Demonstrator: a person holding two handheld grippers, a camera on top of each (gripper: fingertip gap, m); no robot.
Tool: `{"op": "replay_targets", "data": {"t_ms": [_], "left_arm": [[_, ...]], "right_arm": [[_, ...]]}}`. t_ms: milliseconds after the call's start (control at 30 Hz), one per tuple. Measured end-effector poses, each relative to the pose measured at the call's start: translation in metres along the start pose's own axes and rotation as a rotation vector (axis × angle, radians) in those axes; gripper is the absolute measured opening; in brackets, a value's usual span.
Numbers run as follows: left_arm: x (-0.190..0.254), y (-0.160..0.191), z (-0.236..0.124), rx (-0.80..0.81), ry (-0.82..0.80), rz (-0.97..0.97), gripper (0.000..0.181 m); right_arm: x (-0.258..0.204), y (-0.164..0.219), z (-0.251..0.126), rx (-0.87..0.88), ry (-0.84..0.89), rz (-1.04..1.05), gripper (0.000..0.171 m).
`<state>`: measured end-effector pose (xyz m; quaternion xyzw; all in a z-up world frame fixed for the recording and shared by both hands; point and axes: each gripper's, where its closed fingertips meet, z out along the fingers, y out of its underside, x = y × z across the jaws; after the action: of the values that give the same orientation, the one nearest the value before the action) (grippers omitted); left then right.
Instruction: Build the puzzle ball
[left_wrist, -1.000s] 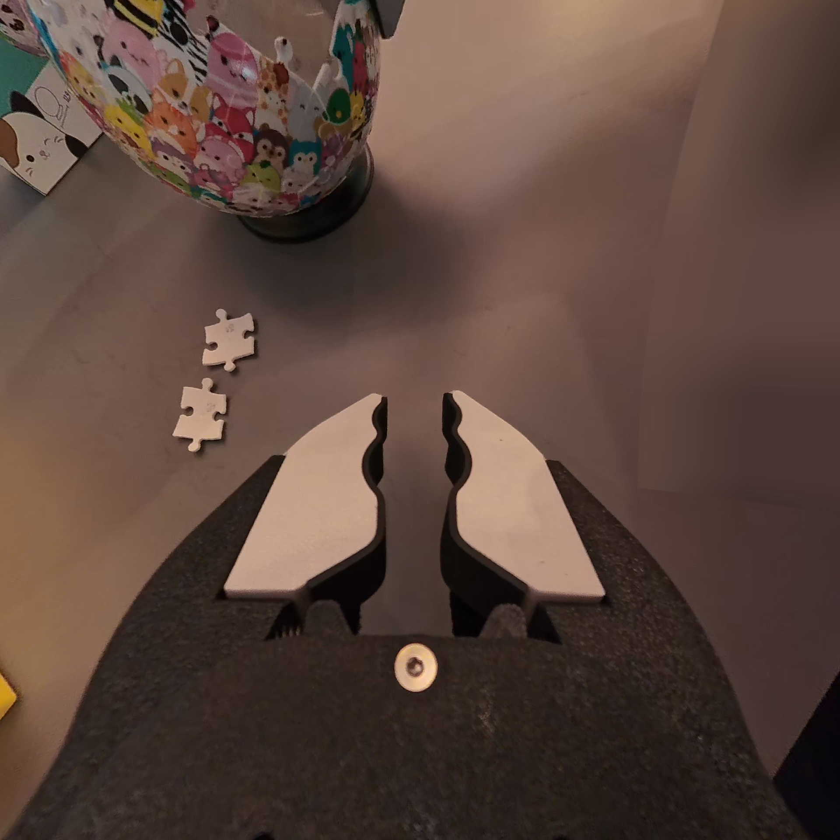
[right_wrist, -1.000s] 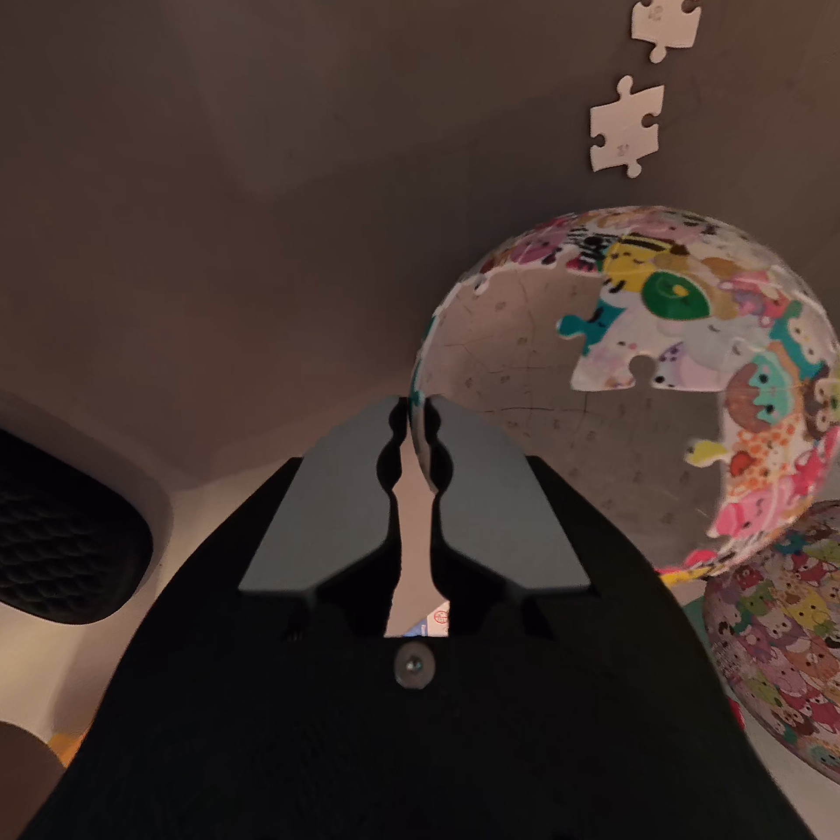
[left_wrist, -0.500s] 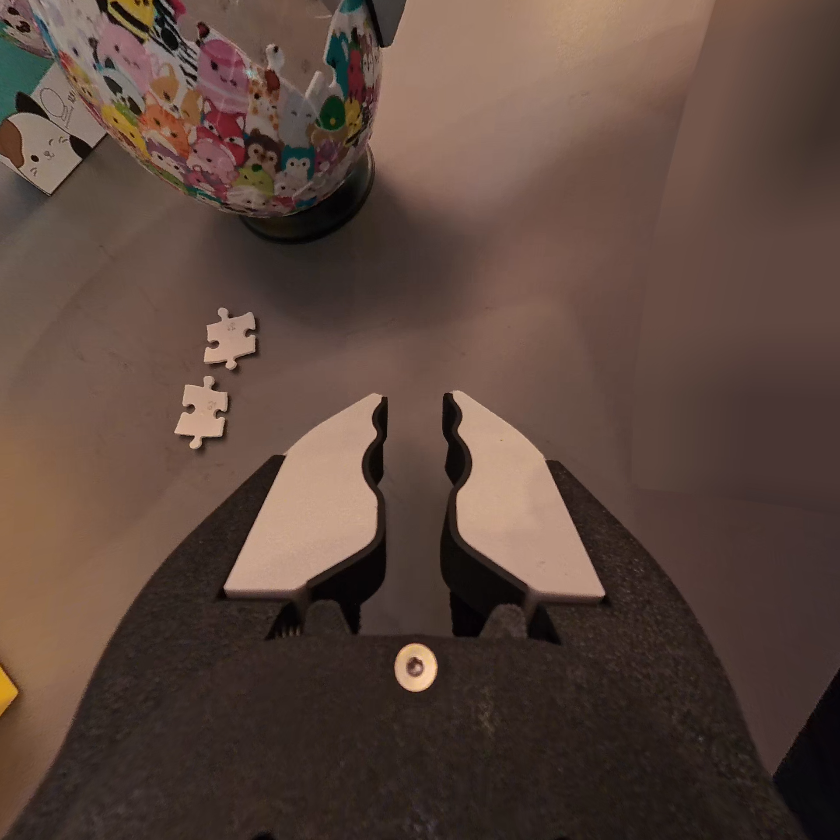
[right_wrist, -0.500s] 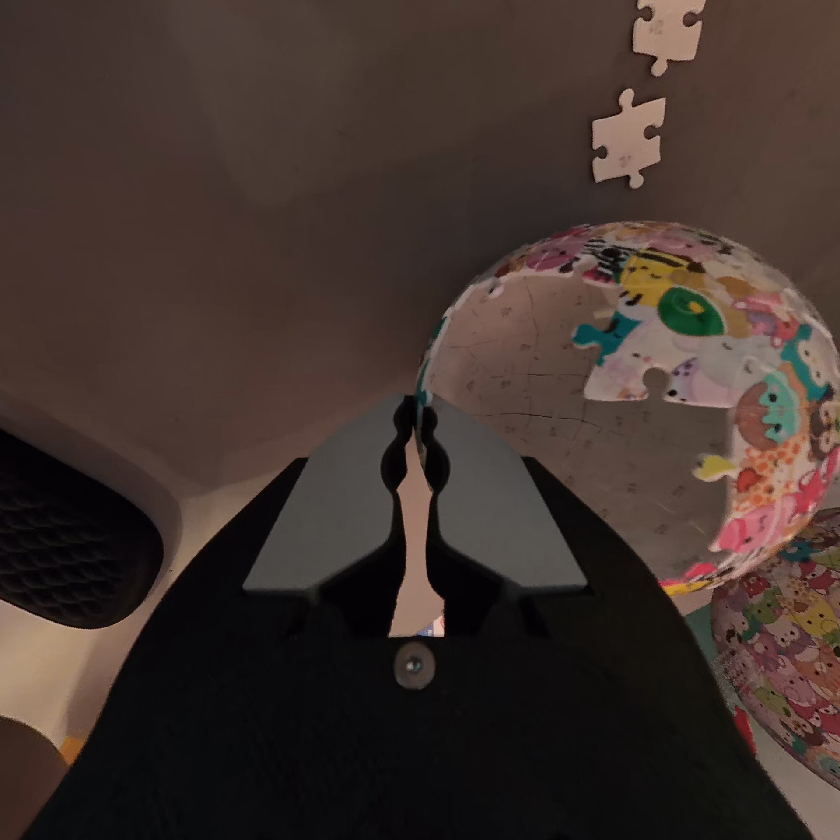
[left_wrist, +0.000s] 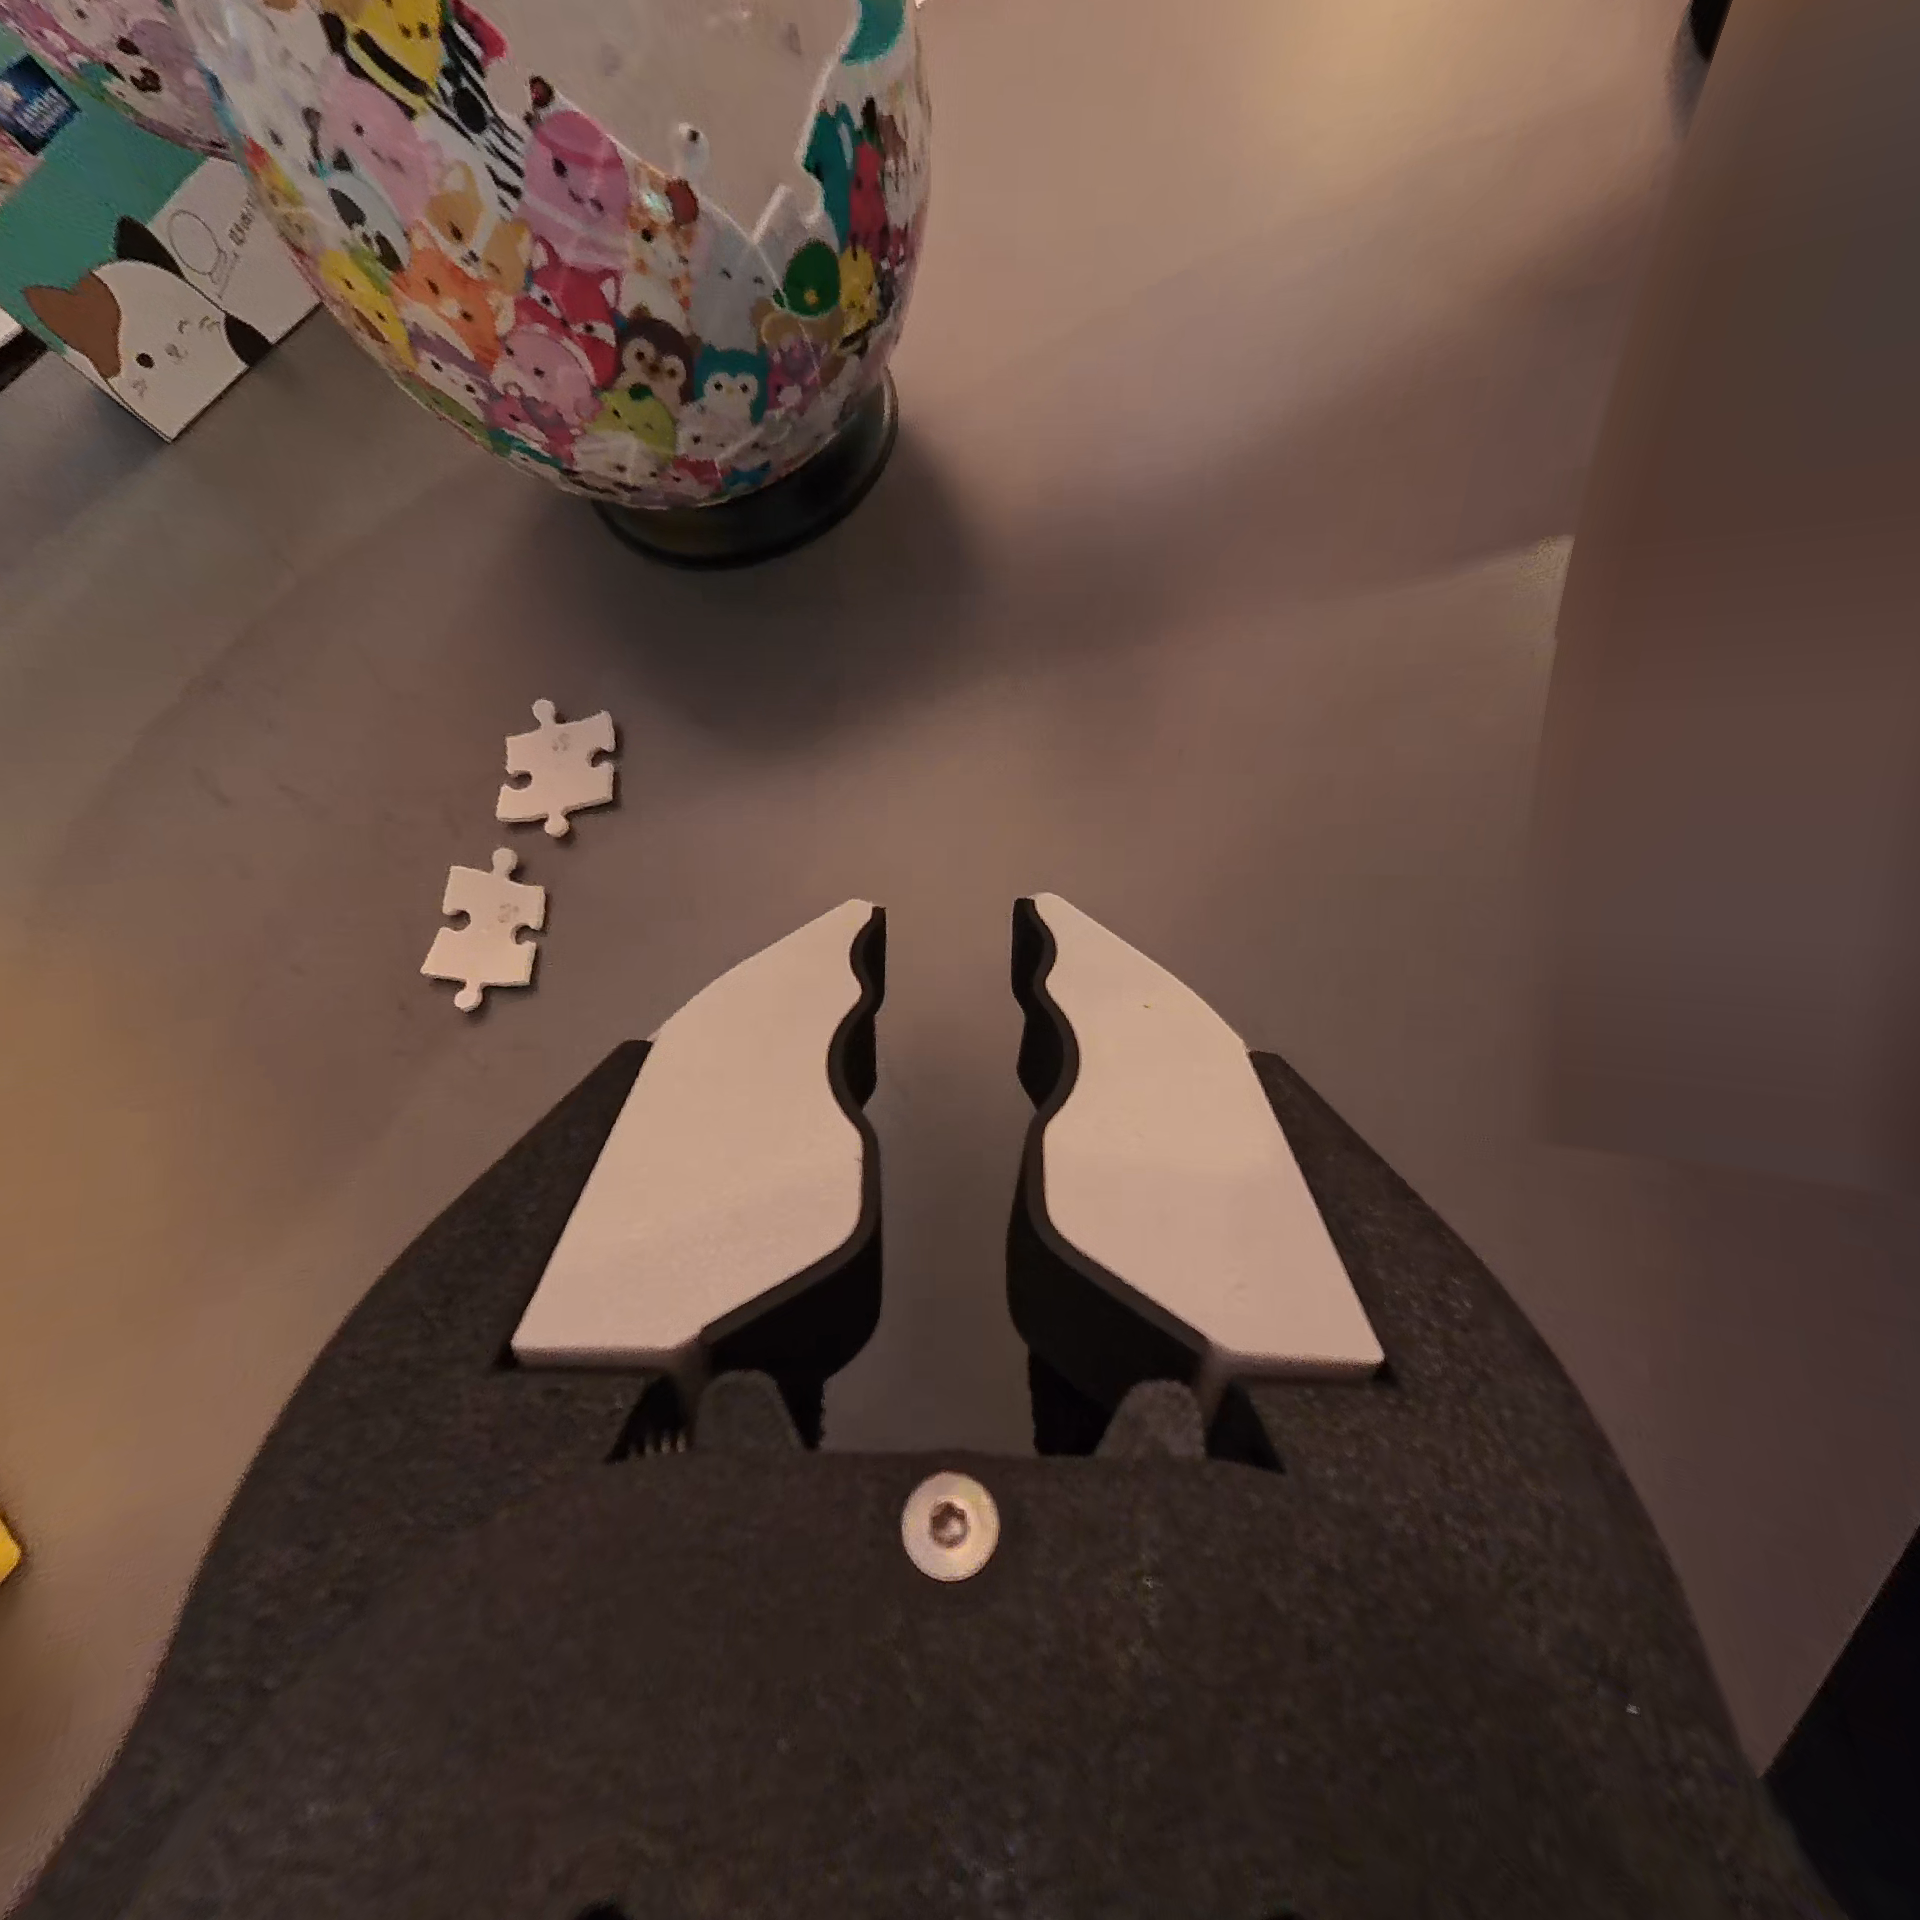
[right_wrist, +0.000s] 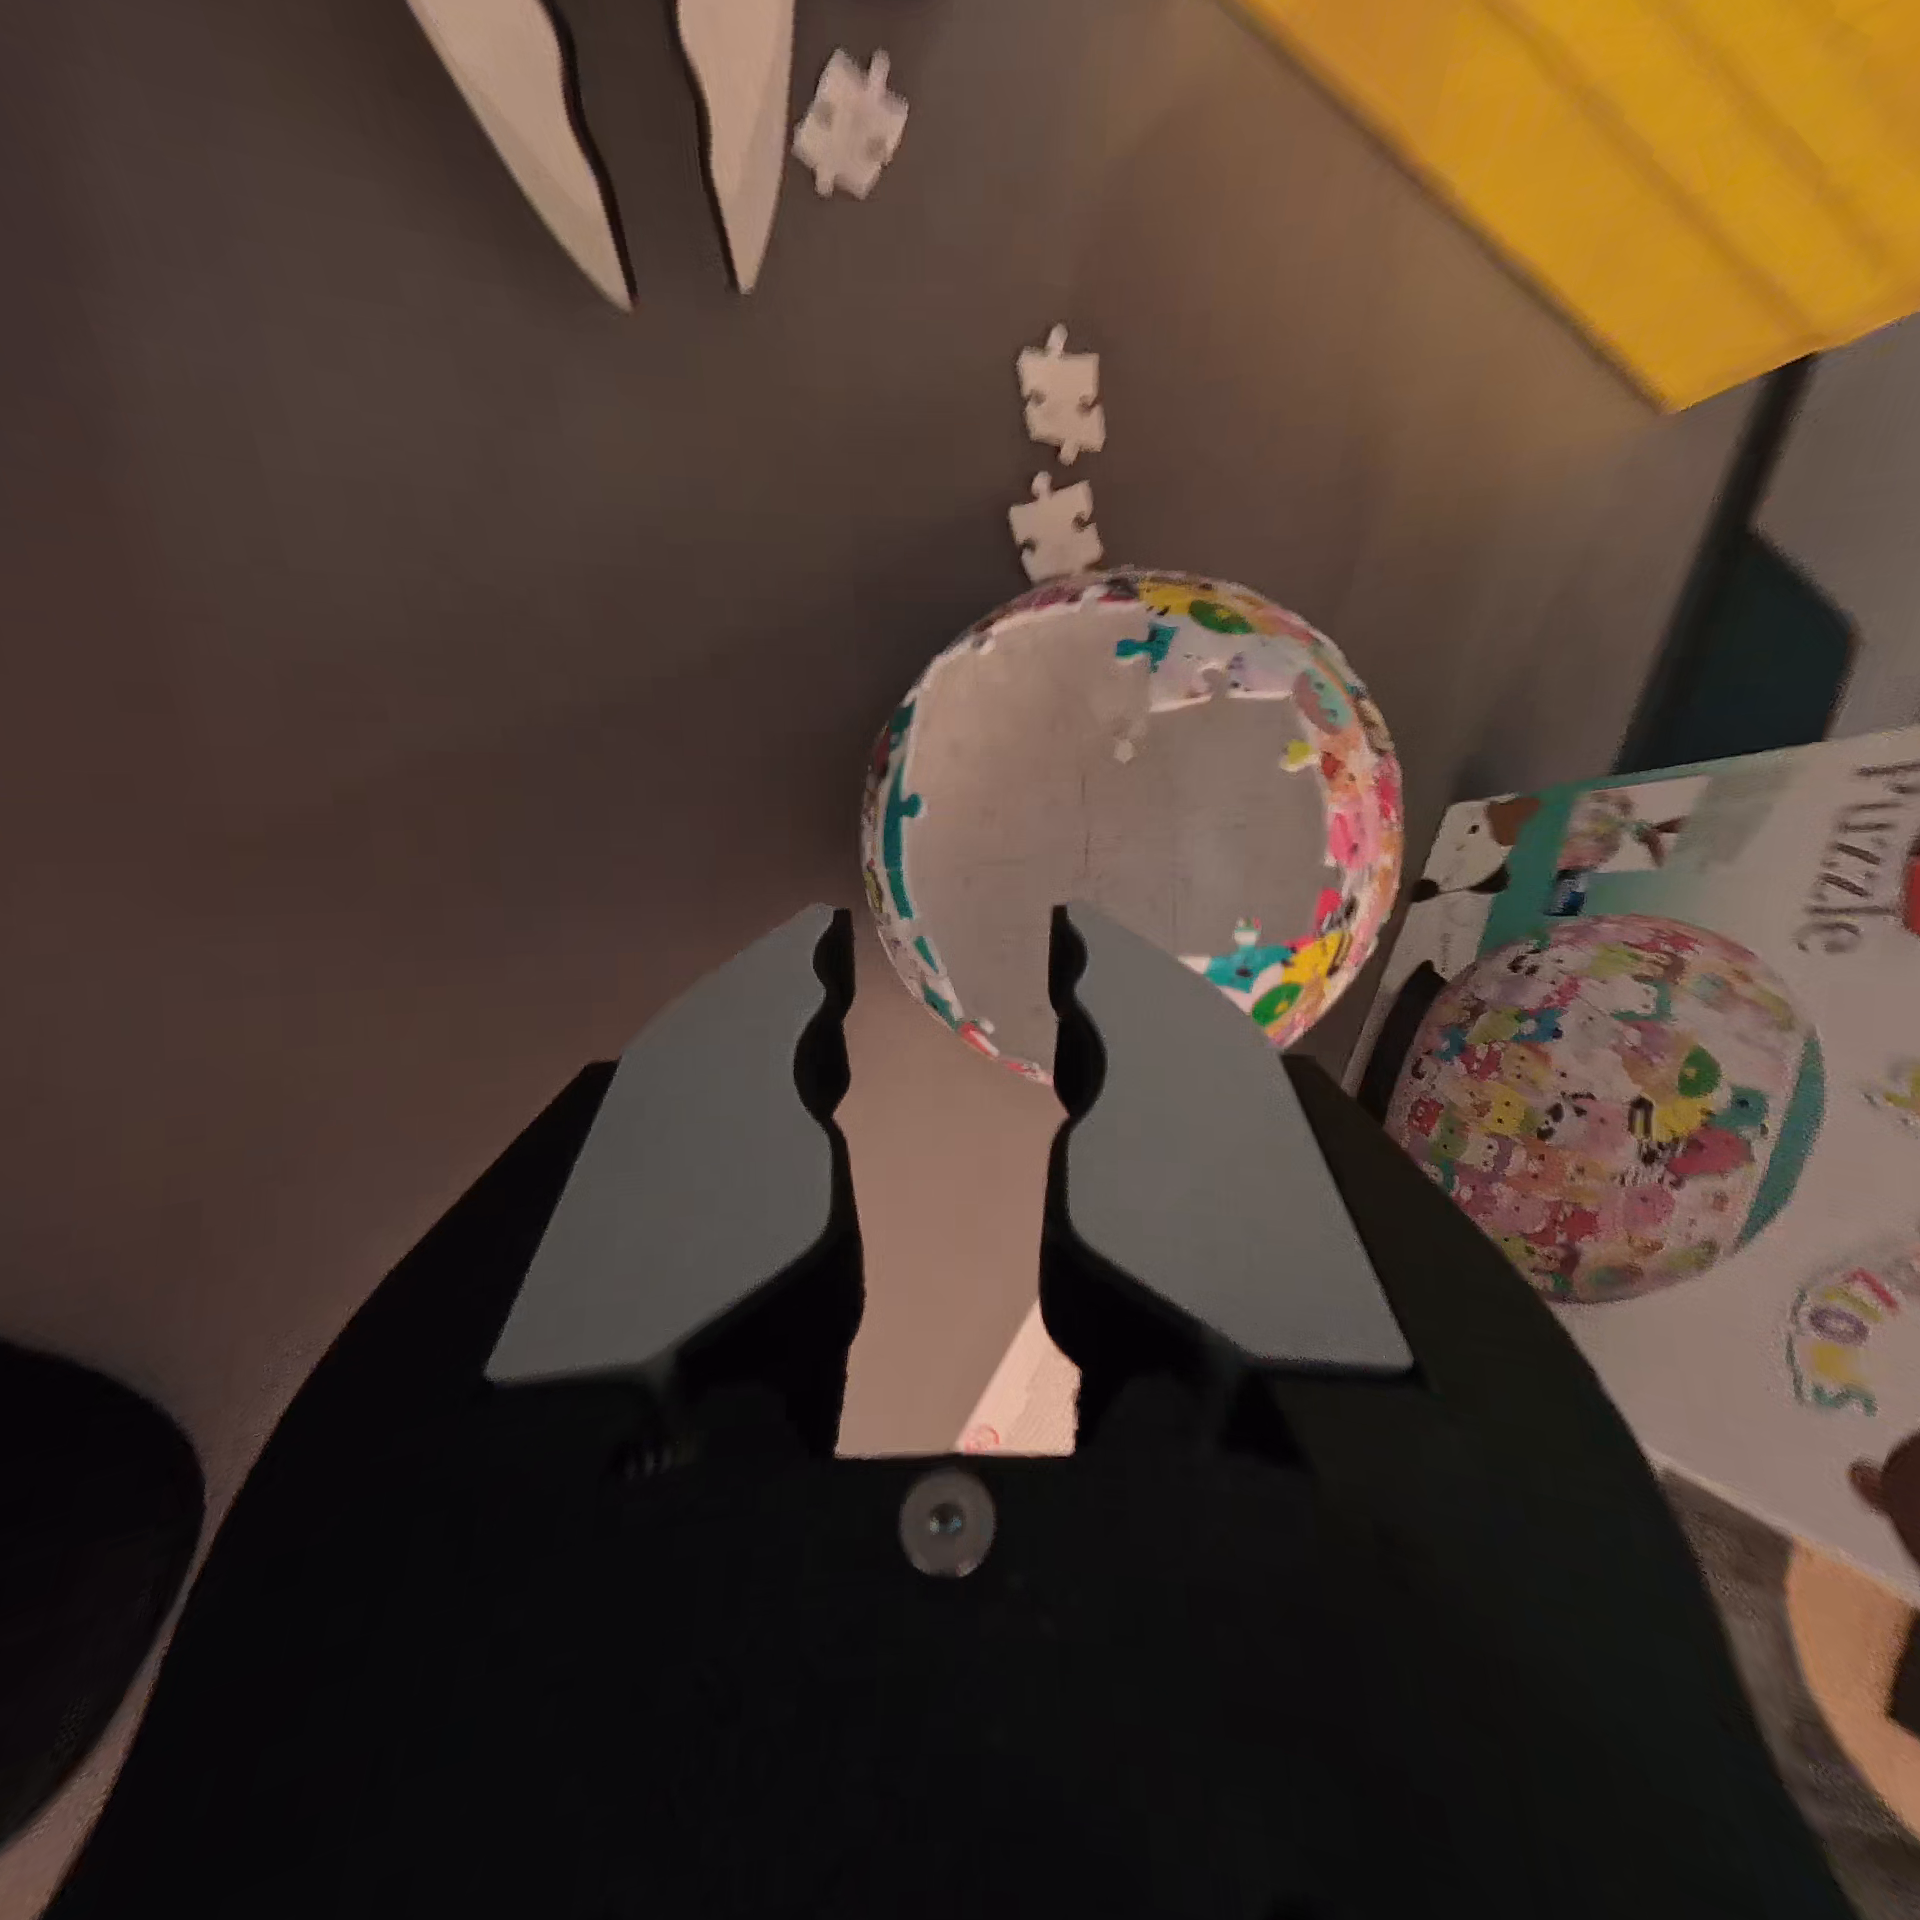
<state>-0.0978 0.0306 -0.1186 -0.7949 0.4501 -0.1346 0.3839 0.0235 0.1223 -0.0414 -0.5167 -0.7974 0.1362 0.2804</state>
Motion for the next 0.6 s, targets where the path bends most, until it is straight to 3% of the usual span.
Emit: {"op": "replay_targets", "data": {"t_ms": [200, 267, 400, 533, 600], "left_arm": [[-0.005, -0.011, 0.009, 0.067, 0.020, -0.058, 0.025], [-0.011, -0.020, 0.013, 0.105, 0.035, -0.068, 0.027], [-0.032, -0.033, 0.025, 0.135, 0.042, -0.028, 0.049], [-0.049, -0.056, 0.029, 0.220, 0.077, 0.015, 0.063], [-0.058, -0.068, 0.030, 0.271, 0.091, 0.043, 0.082]], "right_arm": [[-0.030, 0.000, -0.028, 0.466, 0.137, 0.187, 0.030], [-0.049, 0.007, -0.025, 0.571, 0.107, 0.253, 0.028], [-0.062, 0.036, 0.005, 0.528, 0.145, 0.338, 0.017], [-0.056, 0.048, 0.017, 0.514, 0.166, 0.393, 0.020], [-0.052, 0.050, 0.017, 0.523, 0.181, 0.415, 0.023]]}}
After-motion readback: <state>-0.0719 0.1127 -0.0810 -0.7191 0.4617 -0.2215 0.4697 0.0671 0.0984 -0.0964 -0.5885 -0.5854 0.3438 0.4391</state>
